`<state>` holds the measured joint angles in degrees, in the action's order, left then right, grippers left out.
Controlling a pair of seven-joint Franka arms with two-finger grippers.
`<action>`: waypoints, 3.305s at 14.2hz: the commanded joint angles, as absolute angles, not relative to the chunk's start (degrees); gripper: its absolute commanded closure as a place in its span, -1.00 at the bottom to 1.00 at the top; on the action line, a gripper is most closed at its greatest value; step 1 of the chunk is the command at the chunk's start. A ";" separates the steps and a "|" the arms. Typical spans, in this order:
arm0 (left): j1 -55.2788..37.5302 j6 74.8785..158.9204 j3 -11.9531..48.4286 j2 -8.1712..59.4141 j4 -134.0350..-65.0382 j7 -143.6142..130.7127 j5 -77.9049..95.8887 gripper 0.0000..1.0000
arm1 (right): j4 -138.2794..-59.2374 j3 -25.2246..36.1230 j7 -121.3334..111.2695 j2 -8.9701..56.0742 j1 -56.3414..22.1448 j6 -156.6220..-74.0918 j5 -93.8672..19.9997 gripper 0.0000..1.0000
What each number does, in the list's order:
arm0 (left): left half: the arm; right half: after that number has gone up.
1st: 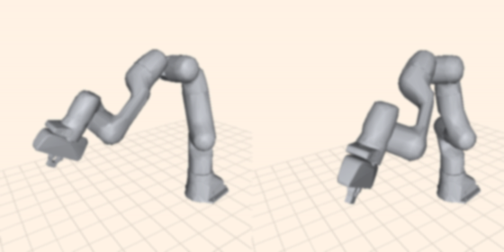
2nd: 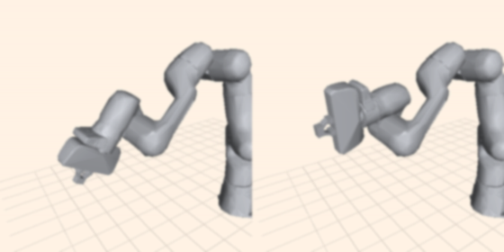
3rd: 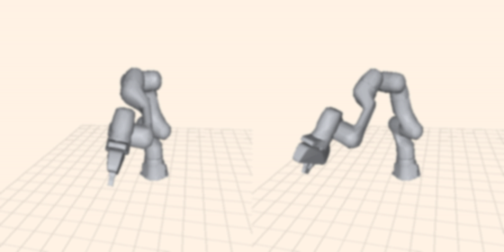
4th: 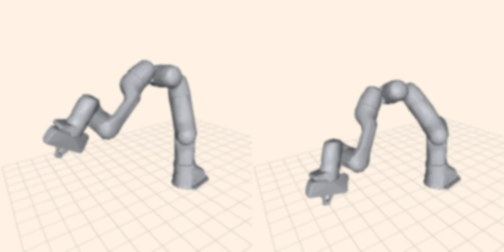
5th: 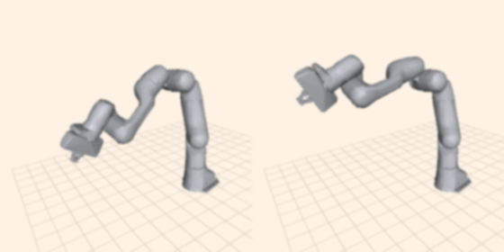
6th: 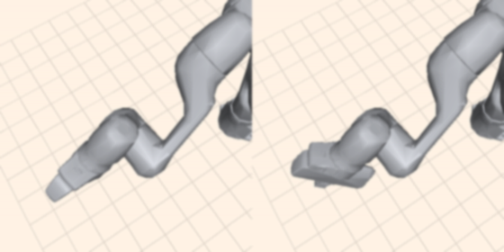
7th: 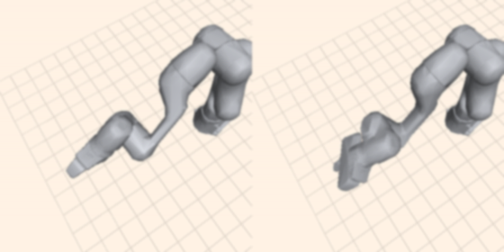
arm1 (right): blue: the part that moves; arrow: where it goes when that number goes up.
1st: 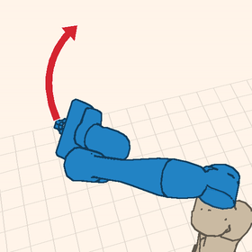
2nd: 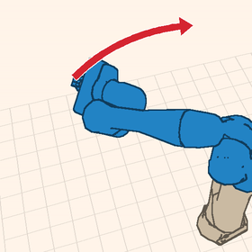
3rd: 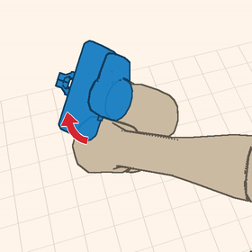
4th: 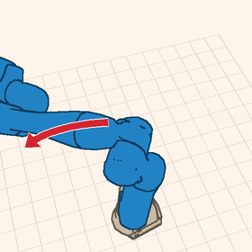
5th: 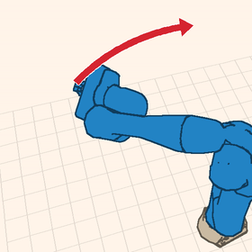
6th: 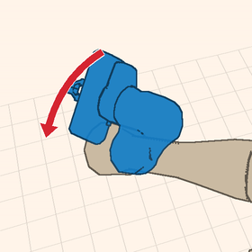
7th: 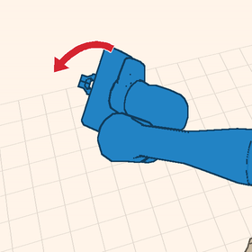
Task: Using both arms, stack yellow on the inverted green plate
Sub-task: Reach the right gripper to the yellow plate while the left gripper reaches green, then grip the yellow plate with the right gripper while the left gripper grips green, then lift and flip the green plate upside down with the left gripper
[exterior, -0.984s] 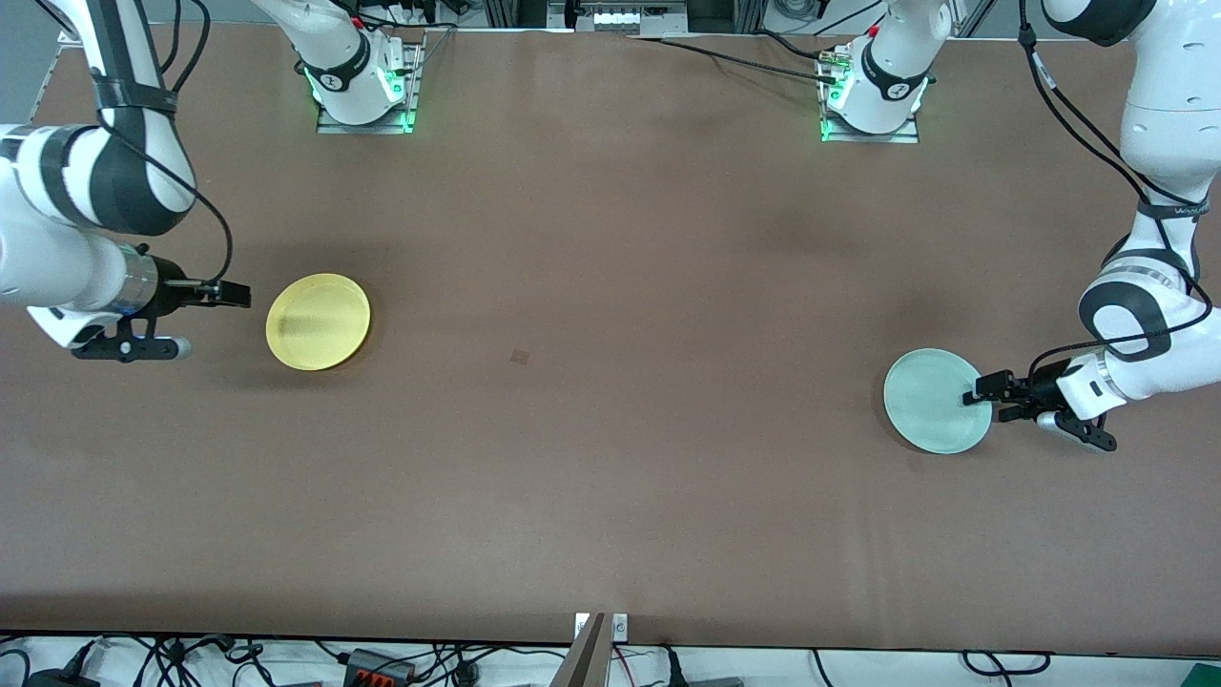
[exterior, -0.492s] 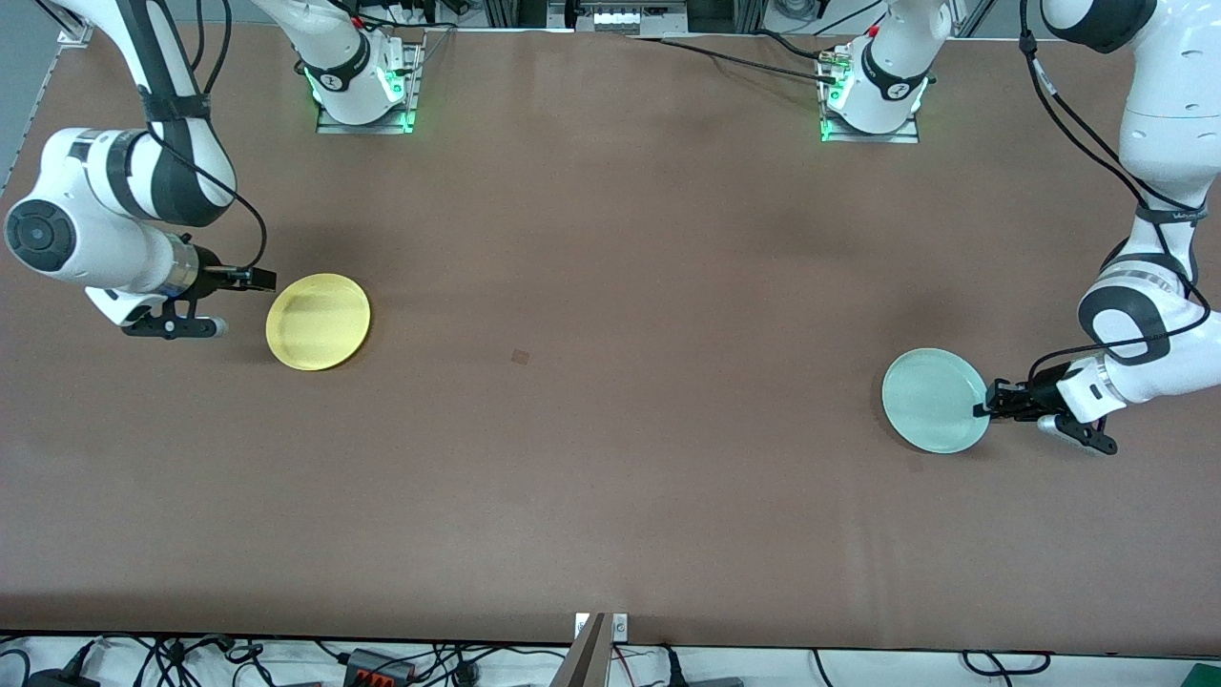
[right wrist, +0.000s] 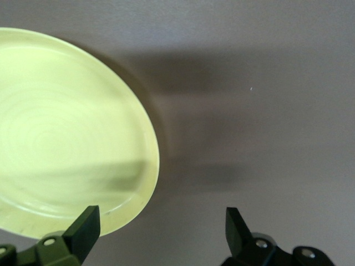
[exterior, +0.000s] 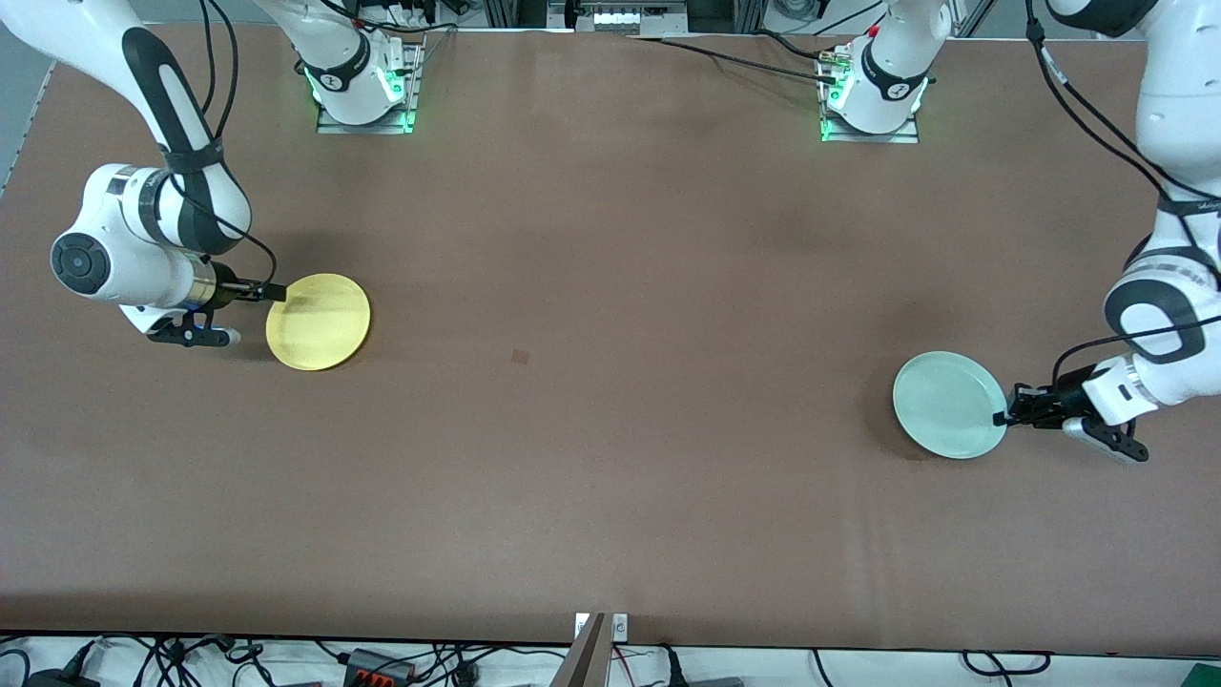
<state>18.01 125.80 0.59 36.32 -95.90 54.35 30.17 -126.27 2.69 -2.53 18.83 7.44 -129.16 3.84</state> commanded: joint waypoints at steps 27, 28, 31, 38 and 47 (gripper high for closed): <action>-44.72 88.17 0.62 37.52 -83.67 -35.30 -57.12 0.99 | -103.46 1.49 -14.14 23.11 8.17 -106.71 1.50 1.00; -45.87 86.85 0.62 39.27 -83.58 -37.77 -58.35 0.99 | -102.23 1.49 -15.19 23.20 8.26 -105.74 0.10 1.00; -48.25 86.40 0.61 42.53 -83.32 -44.29 -60.73 0.99 | -101.60 1.49 -15.03 23.29 7.82 -105.38 -4.03 1.00; -48.08 92.18 0.97 46.49 -83.14 -54.05 -59.86 0.90 | -96.87 1.49 -15.47 24.70 2.82 -104.94 -9.32 1.00; -47.11 102.22 1.14 46.85 -83.06 -61.26 -53.61 0.82 | -96.06 1.67 -15.91 25.66 3.08 -103.89 -9.32 1.00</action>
